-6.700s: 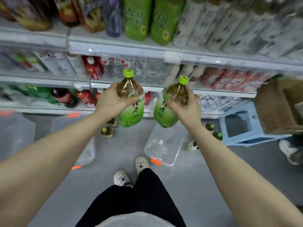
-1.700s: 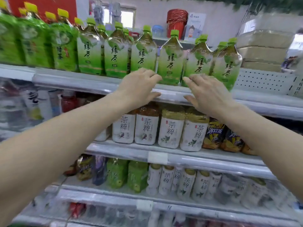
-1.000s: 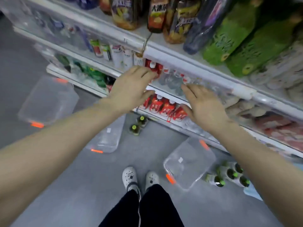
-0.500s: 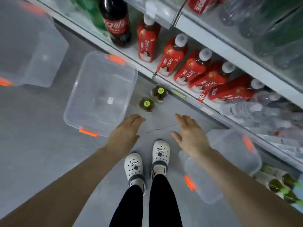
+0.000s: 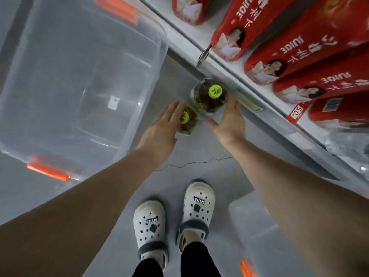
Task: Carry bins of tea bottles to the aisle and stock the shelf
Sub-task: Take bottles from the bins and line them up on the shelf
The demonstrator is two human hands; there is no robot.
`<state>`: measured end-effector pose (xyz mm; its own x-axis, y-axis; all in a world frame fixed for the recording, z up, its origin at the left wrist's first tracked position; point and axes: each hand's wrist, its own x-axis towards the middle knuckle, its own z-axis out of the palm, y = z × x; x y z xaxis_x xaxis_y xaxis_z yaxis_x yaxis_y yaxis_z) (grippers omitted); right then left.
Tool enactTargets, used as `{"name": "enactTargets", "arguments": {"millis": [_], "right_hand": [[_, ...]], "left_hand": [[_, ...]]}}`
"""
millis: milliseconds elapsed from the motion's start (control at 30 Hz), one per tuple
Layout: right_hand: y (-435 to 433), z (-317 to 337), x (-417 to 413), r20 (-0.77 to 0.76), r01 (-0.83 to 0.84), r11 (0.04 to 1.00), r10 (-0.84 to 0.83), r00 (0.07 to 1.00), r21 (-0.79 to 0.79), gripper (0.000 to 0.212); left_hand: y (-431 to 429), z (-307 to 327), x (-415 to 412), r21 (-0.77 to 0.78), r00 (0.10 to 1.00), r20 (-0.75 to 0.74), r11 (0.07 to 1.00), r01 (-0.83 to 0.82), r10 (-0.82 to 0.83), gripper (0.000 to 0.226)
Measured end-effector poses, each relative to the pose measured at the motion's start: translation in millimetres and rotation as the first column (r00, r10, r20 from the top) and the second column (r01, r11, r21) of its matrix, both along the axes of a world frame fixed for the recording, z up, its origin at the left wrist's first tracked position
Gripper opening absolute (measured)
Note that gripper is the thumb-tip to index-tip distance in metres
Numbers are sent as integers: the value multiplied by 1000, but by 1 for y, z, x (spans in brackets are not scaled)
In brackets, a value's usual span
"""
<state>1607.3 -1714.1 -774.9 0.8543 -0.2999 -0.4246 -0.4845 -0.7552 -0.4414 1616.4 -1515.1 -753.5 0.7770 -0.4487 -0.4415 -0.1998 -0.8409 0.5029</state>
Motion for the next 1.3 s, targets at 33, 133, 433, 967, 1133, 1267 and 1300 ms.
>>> {"name": "enactTargets", "arguments": {"millis": [33,133,433,967,1133,1267,1300], "right_hand": [[1,-12,4,18,31,999,-31,999,22,96],[4,-35,11,93,162,981,-172,981,104,95],[-1,-37,-18,124,311,927,-340,932,208,73],[-4,-19,-56,5,495,829,-514,858,261,66],[-16,56,-112,-132,633,736,-622,772,239,70],[-21,149,-167,-225,723,648,-688,690,239,70],[-22,174,-180,-229,737,628,-701,675,251,68]], "left_hand": [[-2,-7,4,-4,1000,0,1000,-3,3,103],[-5,-21,13,-36,1000,-12,999,-28,28,100],[-8,-25,9,104,997,49,992,-71,67,90],[-17,-9,-8,54,950,-56,951,-305,308,83],[-1,66,-38,93,902,-197,923,-373,385,90],[3,152,-63,66,897,-276,938,-341,345,90],[3,177,-67,44,894,-296,940,-339,337,89]]}}
